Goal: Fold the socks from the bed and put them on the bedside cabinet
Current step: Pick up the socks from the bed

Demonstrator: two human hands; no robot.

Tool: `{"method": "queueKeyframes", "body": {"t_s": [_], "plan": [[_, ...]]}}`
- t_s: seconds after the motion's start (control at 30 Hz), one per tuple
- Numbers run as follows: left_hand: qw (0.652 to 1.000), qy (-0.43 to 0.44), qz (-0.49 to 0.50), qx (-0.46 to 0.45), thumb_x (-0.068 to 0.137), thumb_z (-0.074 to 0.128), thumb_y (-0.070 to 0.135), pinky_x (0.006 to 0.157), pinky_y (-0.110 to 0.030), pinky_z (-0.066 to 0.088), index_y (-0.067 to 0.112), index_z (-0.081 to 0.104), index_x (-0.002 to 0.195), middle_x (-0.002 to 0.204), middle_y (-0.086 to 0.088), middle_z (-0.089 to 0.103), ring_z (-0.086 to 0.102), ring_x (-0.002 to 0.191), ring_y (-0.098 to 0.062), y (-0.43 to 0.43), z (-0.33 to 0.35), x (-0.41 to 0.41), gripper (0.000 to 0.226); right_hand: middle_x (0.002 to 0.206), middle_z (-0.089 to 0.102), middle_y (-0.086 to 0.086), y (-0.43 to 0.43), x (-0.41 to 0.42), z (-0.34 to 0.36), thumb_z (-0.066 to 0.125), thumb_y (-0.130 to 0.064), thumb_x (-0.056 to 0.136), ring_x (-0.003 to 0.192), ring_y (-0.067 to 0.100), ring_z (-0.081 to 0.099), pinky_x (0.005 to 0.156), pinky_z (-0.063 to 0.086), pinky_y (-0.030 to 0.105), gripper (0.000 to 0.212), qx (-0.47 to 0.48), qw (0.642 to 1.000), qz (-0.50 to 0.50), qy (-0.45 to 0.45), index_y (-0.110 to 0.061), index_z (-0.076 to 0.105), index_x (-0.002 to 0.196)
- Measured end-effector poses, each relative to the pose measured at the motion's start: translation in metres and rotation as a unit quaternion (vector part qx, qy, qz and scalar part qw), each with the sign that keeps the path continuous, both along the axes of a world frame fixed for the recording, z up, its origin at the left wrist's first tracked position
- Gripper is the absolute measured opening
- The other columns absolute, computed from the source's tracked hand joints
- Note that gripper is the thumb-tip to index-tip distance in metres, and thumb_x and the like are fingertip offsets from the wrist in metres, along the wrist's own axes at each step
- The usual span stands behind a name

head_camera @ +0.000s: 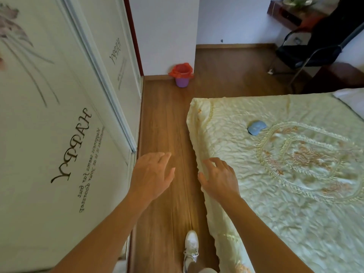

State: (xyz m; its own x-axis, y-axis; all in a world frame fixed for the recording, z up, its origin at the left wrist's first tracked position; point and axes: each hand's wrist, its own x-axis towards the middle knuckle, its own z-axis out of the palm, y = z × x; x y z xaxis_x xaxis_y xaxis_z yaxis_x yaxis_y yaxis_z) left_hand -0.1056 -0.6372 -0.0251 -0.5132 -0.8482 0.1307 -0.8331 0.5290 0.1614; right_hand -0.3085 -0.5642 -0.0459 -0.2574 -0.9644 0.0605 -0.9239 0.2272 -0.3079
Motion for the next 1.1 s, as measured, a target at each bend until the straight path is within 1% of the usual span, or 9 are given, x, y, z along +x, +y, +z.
{"method": "queueKeyframes", "body": {"t_s": [0.17, 0.37, 0.53, 0.7, 0.8, 0.9, 1.0, 1.1], "plan": [[1.0, -0.016, -0.001, 0.001, 0.096, 0.042, 0.05, 0.104, -0.042, 0.045, 0.019, 0.047, 0.142, 0.135, -0.003, 0.062, 0.057, 0.123, -0.021, -0.082, 0.005, -0.052, 0.056, 0.133, 0.065, 0.008, -0.091, -0.041, -0.001, 0.055, -0.039, 0.094, 0.12, 0.029, 0.061, 0.103, 0.049, 0.046, 0.039, -0.003, 1.0, -0.003, -0.016, -0.02, 0.061, 0.127], [1.0, -0.016, 0.017, 0.01, 0.096, 0.04, 0.051, 0.106, -0.043, 0.045, 0.02, 0.046, 0.142, 0.136, -0.002, 0.061, 0.056, 0.124, -0.02, -0.165, 0.004, -0.078, 0.056, 0.124, 0.069, 0.01, -0.184, -0.07, -0.002, 0.063, -0.035, 0.09, 0.111, 0.03, 0.065, 0.095, 0.053, 0.046, 0.036, -0.009, 1.0, -0.004, -0.023, -0.017, 0.065, 0.122], [1.0, 0.001, 0.018, 0.016, 0.094, 0.046, 0.05, 0.102, -0.044, 0.048, 0.02, 0.052, 0.138, 0.131, -0.004, 0.066, 0.06, 0.119, -0.022, -0.24, -0.005, -0.088, 0.054, 0.13, 0.067, 0.008, -0.255, -0.074, -0.012, 0.063, -0.037, 0.091, 0.118, 0.028, 0.063, 0.099, 0.051, 0.046, 0.039, 0.01, 1.0, 0.003, -0.023, -0.02, 0.064, 0.126], [1.0, 0.011, -0.008, 0.022, 0.093, 0.047, 0.05, 0.099, -0.044, 0.05, 0.018, 0.054, 0.135, 0.127, -0.005, 0.068, 0.062, 0.115, -0.023, -0.327, -0.02, -0.094, 0.053, 0.128, 0.067, 0.003, -0.327, -0.073, -0.027, 0.06, -0.037, 0.092, 0.116, 0.025, 0.063, 0.101, 0.049, 0.043, 0.038, 0.029, 0.999, -0.016, -0.023, -0.023, 0.062, 0.127], [0.999, 0.019, -0.028, 0.027, 0.093, 0.044, 0.053, 0.1, -0.044, 0.05, 0.019, 0.053, 0.136, 0.128, -0.005, 0.067, 0.062, 0.116, -0.022, -0.389, -0.019, -0.097, 0.054, 0.134, 0.063, 0.0, -0.376, -0.075, -0.032, 0.056, -0.041, 0.094, 0.123, 0.023, 0.058, 0.106, 0.044, 0.041, 0.043, 0.047, 0.998, -0.04, -0.024, -0.025, 0.058, 0.134], [0.998, 0.016, -0.051, 0.03, 0.094, 0.037, 0.056, 0.101, -0.042, 0.049, 0.021, 0.051, 0.138, 0.13, -0.003, 0.066, 0.06, 0.118, -0.02, -0.453, -0.013, -0.098, 0.057, 0.14, 0.058, -0.003, -0.423, -0.072, -0.034, 0.052, -0.045, 0.095, 0.128, 0.02, 0.054, 0.109, 0.041, 0.039, 0.046, 0.075, 0.994, -0.068, -0.031, -0.028, 0.053, 0.138], [0.996, 0.012, -0.084, 0.034, 0.094, 0.032, 0.058, 0.1, -0.043, 0.049, 0.023, 0.048, 0.139, 0.132, -0.001, 0.064, 0.059, 0.119, -0.019, -0.512, -0.011, -0.105, 0.059, 0.14, 0.058, -0.003, -0.464, -0.07, -0.035, 0.05, -0.046, 0.095, 0.127, 0.02, 0.054, 0.109, 0.041, 0.039, 0.045, 0.089, 0.991, -0.096, -0.035, -0.03, 0.053, 0.137], [0.991, 0.001, -0.128, 0.041, 0.094, 0.038, 0.055, 0.1, -0.041, 0.049, 0.022, 0.048, 0.139, 0.132, -0.001, 0.064, 0.058, 0.12, -0.018, -0.554, -0.015, -0.124, 0.056, 0.138, 0.06, -0.002, -0.491, -0.081, -0.034, 0.051, -0.043, 0.094, 0.124, 0.021, 0.056, 0.106, 0.043, 0.039, 0.043, 0.093, 0.986, -0.133, -0.034, -0.029, 0.057, 0.134]]}}
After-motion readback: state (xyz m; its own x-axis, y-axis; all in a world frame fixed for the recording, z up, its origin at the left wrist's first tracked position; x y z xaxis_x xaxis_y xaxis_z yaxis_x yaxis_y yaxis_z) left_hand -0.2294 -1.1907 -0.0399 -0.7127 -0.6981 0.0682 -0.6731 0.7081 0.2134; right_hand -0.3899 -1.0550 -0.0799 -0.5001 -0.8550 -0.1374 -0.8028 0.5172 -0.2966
